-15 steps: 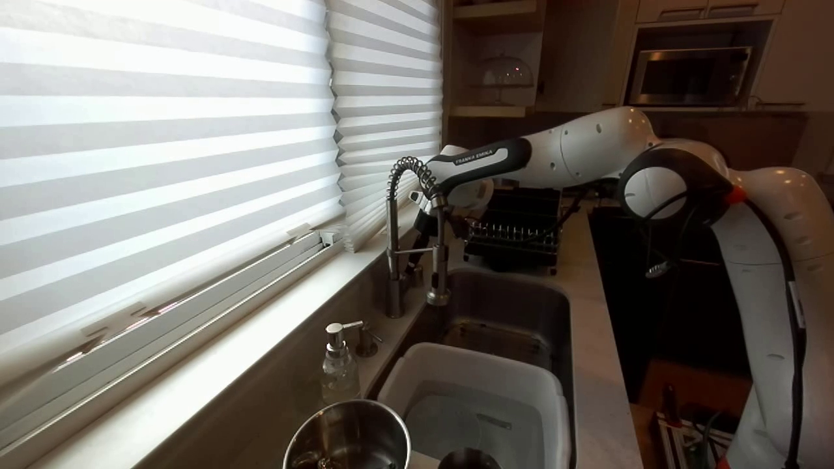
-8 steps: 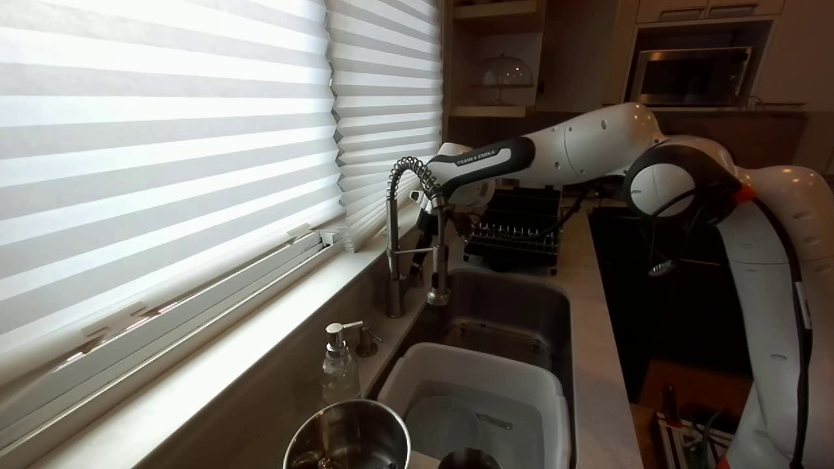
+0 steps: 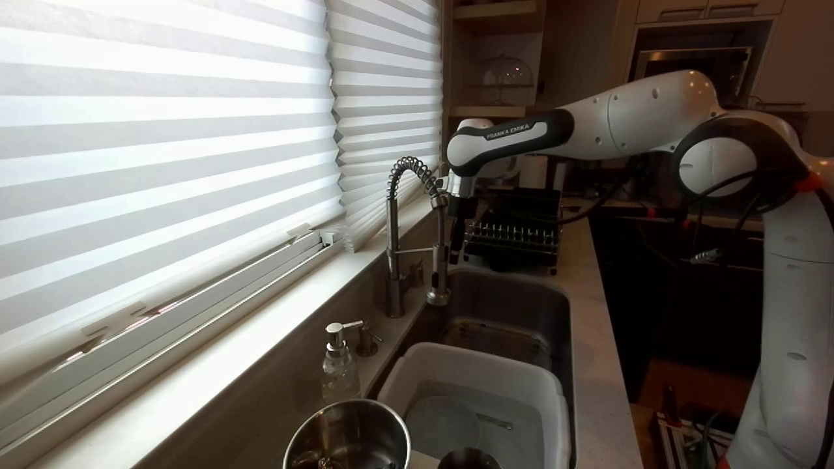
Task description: Turn off the running sink water
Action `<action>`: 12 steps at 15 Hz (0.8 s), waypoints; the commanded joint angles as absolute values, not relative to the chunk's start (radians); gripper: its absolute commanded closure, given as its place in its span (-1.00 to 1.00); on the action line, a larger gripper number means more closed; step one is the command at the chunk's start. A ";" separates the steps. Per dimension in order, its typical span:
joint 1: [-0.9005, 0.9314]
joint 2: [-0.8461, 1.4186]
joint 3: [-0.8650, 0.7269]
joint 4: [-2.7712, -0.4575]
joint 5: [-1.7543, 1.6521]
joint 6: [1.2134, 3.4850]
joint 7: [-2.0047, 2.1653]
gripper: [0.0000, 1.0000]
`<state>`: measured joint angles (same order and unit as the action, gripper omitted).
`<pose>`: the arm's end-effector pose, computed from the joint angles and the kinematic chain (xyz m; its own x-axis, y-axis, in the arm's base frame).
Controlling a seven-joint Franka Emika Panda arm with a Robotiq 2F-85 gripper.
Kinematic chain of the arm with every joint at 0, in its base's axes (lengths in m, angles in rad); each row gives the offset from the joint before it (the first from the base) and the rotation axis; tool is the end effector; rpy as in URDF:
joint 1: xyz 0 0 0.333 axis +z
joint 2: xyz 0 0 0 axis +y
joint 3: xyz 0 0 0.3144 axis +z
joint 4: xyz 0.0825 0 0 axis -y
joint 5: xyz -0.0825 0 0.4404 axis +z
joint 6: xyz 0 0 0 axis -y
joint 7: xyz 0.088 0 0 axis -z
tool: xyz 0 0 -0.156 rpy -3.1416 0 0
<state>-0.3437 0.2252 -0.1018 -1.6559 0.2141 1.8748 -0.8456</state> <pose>0.6290 -0.2676 0.4114 0.9384 0.3210 0.1280 0.3365 -0.9331 -0.1272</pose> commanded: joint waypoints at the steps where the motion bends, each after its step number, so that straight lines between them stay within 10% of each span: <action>1: -0.336 0.103 -0.145 -1.725 0.184 1.726 -0.872 -1.00; 12: -0.295 -0.187 -0.243 -1.821 0.178 1.548 -0.856 -1.00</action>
